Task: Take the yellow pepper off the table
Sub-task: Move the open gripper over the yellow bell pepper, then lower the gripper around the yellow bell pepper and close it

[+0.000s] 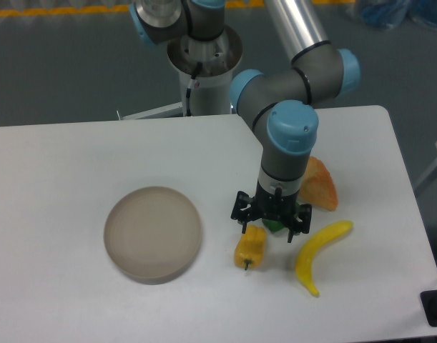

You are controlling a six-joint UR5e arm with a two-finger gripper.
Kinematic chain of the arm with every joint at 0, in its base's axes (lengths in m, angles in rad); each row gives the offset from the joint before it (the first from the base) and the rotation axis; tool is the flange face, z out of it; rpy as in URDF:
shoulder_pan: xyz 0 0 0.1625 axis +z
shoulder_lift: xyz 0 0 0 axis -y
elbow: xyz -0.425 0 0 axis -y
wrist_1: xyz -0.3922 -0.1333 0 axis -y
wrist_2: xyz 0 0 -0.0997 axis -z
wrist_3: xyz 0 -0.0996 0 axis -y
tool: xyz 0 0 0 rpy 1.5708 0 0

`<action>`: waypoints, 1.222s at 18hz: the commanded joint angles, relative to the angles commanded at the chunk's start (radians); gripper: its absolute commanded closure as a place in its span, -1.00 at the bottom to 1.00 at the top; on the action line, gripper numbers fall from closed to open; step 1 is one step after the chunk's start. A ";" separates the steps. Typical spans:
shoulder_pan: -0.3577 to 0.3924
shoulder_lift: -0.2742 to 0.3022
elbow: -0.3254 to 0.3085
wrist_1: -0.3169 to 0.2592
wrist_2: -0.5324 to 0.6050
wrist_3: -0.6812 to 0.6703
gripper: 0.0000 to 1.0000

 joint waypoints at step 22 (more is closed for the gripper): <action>-0.023 -0.060 -0.054 0.060 0.044 0.046 -1.00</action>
